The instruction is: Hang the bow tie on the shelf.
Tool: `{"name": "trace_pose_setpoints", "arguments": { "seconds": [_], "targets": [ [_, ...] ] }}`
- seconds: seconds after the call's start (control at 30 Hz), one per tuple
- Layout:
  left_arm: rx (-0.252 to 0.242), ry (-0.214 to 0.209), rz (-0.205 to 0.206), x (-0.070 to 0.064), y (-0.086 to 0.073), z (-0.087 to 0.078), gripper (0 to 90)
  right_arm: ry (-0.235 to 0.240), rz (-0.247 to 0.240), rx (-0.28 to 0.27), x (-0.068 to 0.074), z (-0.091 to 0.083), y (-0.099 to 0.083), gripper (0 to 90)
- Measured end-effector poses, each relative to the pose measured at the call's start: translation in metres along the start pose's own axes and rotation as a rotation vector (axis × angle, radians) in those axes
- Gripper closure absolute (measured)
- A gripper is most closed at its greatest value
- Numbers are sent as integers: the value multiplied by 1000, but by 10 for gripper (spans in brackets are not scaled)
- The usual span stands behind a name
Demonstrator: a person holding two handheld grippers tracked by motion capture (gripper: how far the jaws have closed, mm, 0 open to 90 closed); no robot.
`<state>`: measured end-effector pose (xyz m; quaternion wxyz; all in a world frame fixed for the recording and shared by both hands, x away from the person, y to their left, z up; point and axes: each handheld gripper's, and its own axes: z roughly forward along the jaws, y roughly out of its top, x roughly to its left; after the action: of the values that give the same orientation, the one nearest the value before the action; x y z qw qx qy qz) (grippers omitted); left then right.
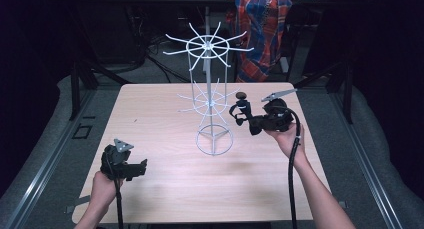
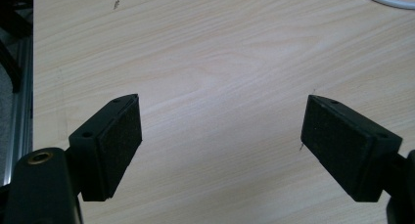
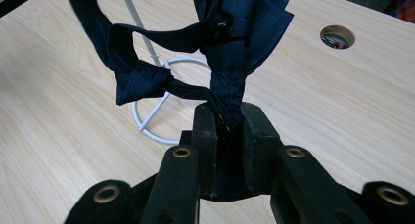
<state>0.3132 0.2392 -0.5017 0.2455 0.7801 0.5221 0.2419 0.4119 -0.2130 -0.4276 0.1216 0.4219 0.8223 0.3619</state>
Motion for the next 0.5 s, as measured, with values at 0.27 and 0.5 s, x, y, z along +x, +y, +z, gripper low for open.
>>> {"name": "trace_pose_setpoints", "arguments": {
  "seconds": [0.27,0.5],
  "targets": [
    [-2,1,-2,0,0,0,156,14,16,14,3,16,2,780],
    [-4,0,-3,0,0,0,156,15,25,28,6,27,5,779]
  ]
}}
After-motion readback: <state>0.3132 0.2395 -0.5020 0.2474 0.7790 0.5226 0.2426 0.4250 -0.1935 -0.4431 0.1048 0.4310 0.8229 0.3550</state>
